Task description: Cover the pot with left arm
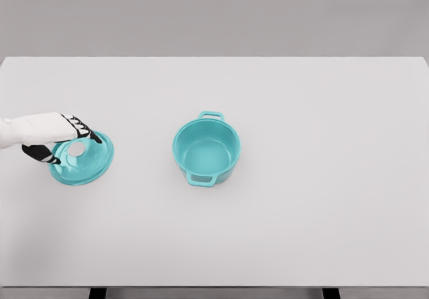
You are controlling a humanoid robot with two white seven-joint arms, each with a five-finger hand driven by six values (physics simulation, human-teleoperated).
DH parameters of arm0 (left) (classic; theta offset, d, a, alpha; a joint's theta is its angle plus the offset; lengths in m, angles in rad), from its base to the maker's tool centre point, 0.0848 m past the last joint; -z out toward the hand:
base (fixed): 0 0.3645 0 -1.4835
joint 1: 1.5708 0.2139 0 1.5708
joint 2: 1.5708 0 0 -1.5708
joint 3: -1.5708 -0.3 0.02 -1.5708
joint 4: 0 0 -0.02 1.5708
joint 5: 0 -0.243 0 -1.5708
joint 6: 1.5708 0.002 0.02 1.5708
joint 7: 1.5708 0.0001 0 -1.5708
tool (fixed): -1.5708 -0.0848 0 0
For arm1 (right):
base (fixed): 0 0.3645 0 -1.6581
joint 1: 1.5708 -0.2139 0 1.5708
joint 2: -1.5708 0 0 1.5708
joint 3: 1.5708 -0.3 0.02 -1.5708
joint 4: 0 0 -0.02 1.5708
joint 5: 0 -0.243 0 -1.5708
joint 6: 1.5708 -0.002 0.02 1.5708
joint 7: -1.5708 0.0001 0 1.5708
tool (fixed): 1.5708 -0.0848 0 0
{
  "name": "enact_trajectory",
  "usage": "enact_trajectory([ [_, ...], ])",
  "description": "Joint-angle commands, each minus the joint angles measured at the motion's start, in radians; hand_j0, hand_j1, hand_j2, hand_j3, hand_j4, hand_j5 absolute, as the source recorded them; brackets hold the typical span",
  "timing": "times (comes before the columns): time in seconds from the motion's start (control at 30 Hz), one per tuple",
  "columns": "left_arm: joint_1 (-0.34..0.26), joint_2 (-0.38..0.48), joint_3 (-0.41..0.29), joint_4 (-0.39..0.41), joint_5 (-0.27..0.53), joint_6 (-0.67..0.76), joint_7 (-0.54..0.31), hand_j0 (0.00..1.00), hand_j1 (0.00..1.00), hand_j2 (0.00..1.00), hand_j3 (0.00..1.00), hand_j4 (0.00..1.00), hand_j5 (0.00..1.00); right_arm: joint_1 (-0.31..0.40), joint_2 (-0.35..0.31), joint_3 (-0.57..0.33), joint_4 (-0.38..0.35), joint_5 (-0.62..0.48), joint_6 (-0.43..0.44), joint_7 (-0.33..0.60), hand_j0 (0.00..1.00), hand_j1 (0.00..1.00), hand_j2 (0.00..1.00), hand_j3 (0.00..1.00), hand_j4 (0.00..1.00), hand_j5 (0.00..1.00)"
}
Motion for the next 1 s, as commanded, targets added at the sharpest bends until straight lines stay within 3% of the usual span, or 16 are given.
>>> enact_trajectory([
  [0.0, 0.000, 0.001, 0.001, 0.001, 0.002, 0.002, 0.000, 0.86, 0.86, 0.86, 0.86, 0.86, 0.86, 0.000, 0.000, 0.000, 0.000, 0.000, 0.000, 0.000, 1.00, 1.00, 1.00, 1.00, 1.00, 1.00],
  [0.47, 0.000, 0.000, 0.001, -0.004, 0.003, 0.002, 0.000, 0.86, 0.86, 0.86, 0.86, 0.86, 0.86, 0.000, 0.000, 0.000, 0.000, 0.000, 0.000, 0.000, 1.00, 1.00, 1.00, 1.00, 1.00, 1.00],
  [0.6, 0.000, 0.000, 0.001, -0.004, 0.003, 0.002, 0.000, 0.77, 0.77, 0.77, 0.77, 0.77, 0.77, 0.000, 0.000, 0.000, 0.000, 0.000, 0.000, 0.000, 1.00, 1.00, 1.00, 1.00, 1.00, 1.00],
  [0.97, 0.008, 0.001, 0.001, -0.004, 0.003, 0.002, 0.000, 0.77, 0.77, 0.77, 0.77, 0.77, 0.77, 0.000, 0.000, 0.000, 0.000, 0.000, 0.000, 0.000, 1.00, 1.00, 1.00, 1.00, 1.00, 1.00],
])
